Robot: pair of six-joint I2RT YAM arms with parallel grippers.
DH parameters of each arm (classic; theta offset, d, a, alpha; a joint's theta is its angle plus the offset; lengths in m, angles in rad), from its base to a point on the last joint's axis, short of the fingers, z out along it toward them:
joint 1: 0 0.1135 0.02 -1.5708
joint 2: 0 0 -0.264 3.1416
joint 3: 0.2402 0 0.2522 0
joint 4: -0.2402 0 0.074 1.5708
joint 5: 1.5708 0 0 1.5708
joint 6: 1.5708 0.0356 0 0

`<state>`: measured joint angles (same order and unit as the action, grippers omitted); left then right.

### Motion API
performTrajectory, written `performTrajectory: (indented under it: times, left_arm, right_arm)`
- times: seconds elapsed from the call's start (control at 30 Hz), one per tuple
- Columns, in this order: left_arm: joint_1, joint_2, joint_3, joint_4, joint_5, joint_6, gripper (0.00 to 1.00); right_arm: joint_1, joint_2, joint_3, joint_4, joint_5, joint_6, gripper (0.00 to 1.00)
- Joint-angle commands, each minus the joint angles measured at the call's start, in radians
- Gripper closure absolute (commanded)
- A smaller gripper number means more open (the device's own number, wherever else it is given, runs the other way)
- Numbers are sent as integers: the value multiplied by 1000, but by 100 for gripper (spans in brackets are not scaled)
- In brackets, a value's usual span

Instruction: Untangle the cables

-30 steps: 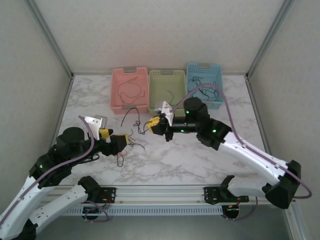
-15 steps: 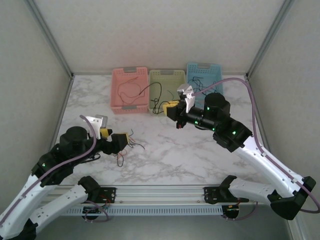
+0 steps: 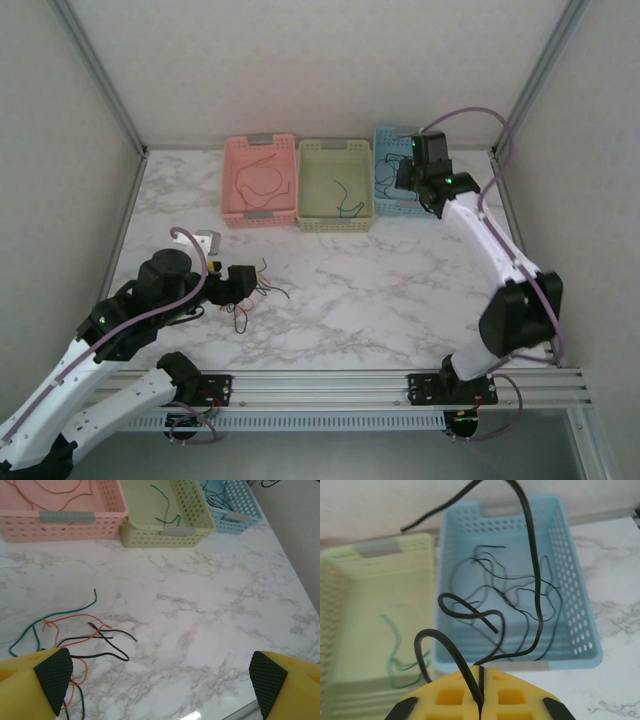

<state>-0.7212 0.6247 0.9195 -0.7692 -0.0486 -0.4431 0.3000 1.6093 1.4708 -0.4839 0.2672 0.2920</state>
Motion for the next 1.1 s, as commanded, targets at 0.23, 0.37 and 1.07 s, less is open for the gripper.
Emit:
performTrajectory:
  times: [0.23, 0.37, 1.07]
  left_arm:
    - [2, 11, -26, -41, -122, -72, 6]
    - [14, 29, -51, -57, -207, -157, 1]
    - [156, 176, -295, 232, 84, -485, 15]
  right_arm:
    - [-88, 368, 384, -147, 7, 48, 85]
    - [-92, 404, 432, -161, 23, 73, 38]
    - [38, -201, -170, 11, -251, 44, 40]
